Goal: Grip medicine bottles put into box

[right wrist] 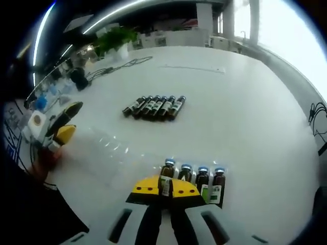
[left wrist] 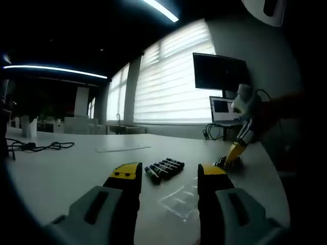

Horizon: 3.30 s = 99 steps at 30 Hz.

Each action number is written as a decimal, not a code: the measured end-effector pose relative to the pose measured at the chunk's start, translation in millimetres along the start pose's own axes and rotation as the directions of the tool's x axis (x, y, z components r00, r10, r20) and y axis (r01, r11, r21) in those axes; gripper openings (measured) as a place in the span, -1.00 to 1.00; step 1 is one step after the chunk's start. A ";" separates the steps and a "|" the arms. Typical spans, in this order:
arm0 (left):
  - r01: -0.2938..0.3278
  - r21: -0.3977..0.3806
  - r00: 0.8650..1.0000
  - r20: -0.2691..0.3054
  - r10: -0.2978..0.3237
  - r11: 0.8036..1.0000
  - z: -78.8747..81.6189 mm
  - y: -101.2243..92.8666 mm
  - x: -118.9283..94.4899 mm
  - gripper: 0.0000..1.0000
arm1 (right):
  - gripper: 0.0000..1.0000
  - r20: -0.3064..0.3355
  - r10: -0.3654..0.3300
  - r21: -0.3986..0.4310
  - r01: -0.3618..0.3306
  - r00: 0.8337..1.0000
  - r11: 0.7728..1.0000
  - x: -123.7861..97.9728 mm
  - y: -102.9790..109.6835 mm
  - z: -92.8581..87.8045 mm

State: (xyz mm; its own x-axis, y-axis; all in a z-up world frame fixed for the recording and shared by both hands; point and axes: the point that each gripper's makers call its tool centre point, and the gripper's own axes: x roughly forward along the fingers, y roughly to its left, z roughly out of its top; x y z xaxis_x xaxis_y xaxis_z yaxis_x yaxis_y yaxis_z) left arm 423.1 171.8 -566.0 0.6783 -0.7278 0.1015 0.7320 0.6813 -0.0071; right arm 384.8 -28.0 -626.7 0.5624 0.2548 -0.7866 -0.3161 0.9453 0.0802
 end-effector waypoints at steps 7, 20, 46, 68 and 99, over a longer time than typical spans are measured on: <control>0.004 -0.002 1.000 0.002 -0.004 1.000 0.4 -0.6 -0.1 -0.28 | -0.95 -0.006 0.000 -0.001 0.000 1.000 1.000 -0.2 1.8 -1.3; 0.002 -0.003 1.000 0.001 -0.002 1.000 0.3 -0.3 -0.1 -0.28 | -0.98 -0.018 -0.006 -0.022 0.005 1.000 1.000 4.4 1.1 -5.5; 0.003 0.005 1.000 -0.006 -0.003 1.000 -1.1 -1.3 0.2 -0.28 | -0.95 0.058 0.007 0.027 -0.009 0.998 1.000 0.0 1.3 8.3; -0.004 0.010 1.000 -0.008 0.004 1.000 -1.7 -0.6 -0.2 -0.28 | -0.90 0.146 0.022 0.034 -0.027 0.989 0.999 6.8 0.9 36.1; -0.008 0.007 1.000 -0.005 0.008 1.000 -0.7 0.9 -0.6 -0.28 | -0.81 0.180 0.050 -0.010 -0.049 0.982 0.999 33.1 -13.0 84.7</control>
State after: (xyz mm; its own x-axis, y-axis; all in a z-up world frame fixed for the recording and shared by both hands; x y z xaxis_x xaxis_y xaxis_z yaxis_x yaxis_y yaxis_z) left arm 423.4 172.8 -566.7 0.6847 -0.7224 0.0968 0.7259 0.6878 -0.0012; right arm 472.3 -14.6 -601.9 0.6741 0.3341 -0.6588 -0.3511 0.9296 0.1122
